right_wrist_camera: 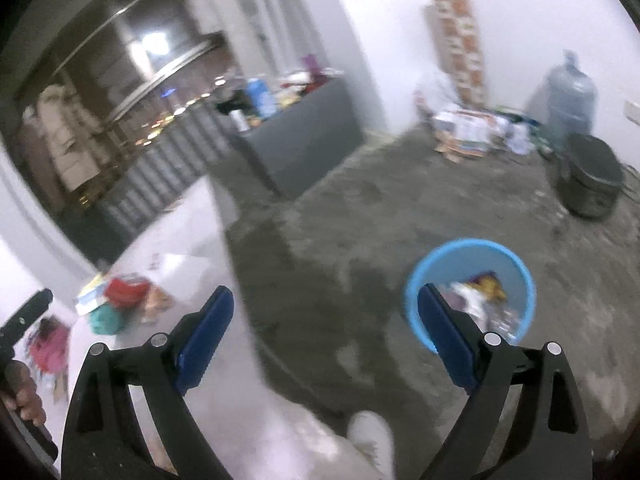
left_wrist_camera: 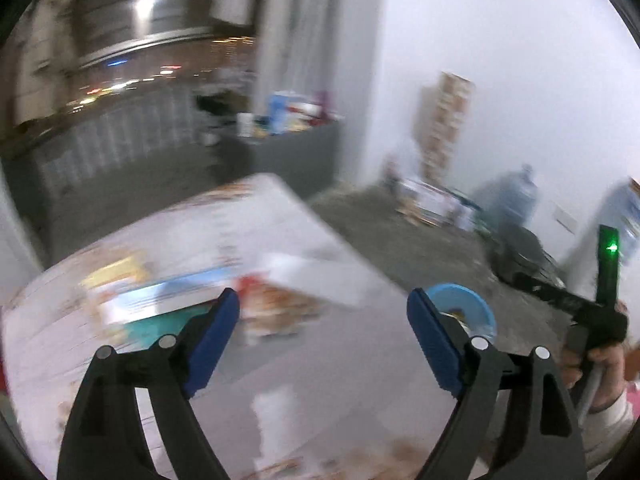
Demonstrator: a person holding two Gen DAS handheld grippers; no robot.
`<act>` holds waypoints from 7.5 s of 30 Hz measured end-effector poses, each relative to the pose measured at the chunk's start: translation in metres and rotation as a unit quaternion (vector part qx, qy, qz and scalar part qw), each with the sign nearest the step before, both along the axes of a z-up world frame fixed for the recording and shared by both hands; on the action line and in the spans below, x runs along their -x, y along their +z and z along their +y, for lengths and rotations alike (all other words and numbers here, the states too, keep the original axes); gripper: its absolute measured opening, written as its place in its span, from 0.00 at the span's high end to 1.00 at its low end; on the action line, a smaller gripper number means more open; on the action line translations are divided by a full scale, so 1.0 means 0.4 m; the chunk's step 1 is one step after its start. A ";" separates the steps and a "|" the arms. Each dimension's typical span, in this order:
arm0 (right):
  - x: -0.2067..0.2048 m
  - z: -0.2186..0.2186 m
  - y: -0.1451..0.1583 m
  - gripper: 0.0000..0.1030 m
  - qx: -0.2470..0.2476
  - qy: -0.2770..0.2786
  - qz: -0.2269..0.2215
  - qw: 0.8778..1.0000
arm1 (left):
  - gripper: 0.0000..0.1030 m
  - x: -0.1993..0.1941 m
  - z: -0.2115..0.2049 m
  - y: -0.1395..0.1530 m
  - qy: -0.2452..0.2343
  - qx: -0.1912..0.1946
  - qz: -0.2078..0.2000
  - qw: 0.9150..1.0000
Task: Collect trash
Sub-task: 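Move both grippers back toward the table, then grasp the yellow snack bag with the left gripper, then grasp the white paper sheet with the right gripper while the left gripper regrips the yellow bag, then lift the white paper with the right gripper while the left gripper lifts the yellow bag, then carry both items over the blue wastebasket and open both grippers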
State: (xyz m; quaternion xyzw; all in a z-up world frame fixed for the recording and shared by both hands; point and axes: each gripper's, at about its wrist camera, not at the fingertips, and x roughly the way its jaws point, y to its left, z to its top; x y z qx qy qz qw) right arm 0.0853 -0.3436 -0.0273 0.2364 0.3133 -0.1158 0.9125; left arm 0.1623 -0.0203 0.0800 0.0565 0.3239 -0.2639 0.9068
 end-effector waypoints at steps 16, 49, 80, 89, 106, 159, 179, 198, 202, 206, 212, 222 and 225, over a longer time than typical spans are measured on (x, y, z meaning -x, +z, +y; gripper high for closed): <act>-0.396 0.276 0.006 0.14 -0.036 0.202 0.033 0.978 | 0.18 -0.178 0.447 -0.067 0.151 0.099 0.012 0.984; -0.572 0.398 -0.141 0.67 -0.122 0.259 0.127 0.950 | 0.65 -0.484 0.418 -0.294 0.018 0.240 0.243 0.940; -0.280 0.421 -0.132 0.68 -0.127 0.252 0.141 0.949 | 0.65 -0.122 0.382 -0.278 0.004 0.240 0.214 0.947; -0.274 0.358 -0.101 0.54 -0.111 0.196 0.119 0.967 | 0.53 -0.103 0.435 -0.232 0.026 0.228 0.157 0.961; -0.333 0.352 -0.129 0.53 -0.097 0.159 0.131 0.974 | 0.73 -0.130 0.419 -0.261 0.046 0.182 0.158 0.970; -0.264 0.354 0.073 1.00 0.042 0.131 -0.022 0.990 | 0.95 -0.122 0.404 -0.087 0.031 0.161 0.016 0.986; 0.077 -0.001 0.125 1.00 0.026 -0.060 -0.082 0.994 | 0.95 -0.048 -0.093 0.069 -0.175 0.106 0.039 0.978; 0.171 -0.359 -0.109 1.00 -0.044 -0.210 -0.012 0.977 | 0.95 -0.045 -0.891 -0.230 -0.327 -0.055 0.175 0.927; 0.136 -0.423 -0.163 1.00 -0.071 -0.214 -0.001 0.974 | 0.95 -0.087 -0.990 -0.298 -0.330 -0.051 0.188 0.924; 0.104 -0.476 -0.219 1.00 -0.103 -0.220 0.001 0.970 | 0.95 -0.102 -1.056 -0.359 -0.336 -0.054 0.198 0.919; 0.079 -0.537 -0.377 0.95 -0.156 -0.249 0.036 0.955 | 0.89 -0.106 -1.160 -0.491 -0.342 -0.076 0.232 0.907; 0.168 -0.511 -0.448 0.66 -0.169 -0.281 0.090 0.940 | 0.56 -0.091 -1.188 -0.569 -0.329 -0.085 0.273 0.900; 0.200 -0.489 -0.417 0.66 -0.171 -0.297 0.085 0.936 | 0.56 -0.078 -1.186 -0.532 -0.340 -0.078 0.263 0.900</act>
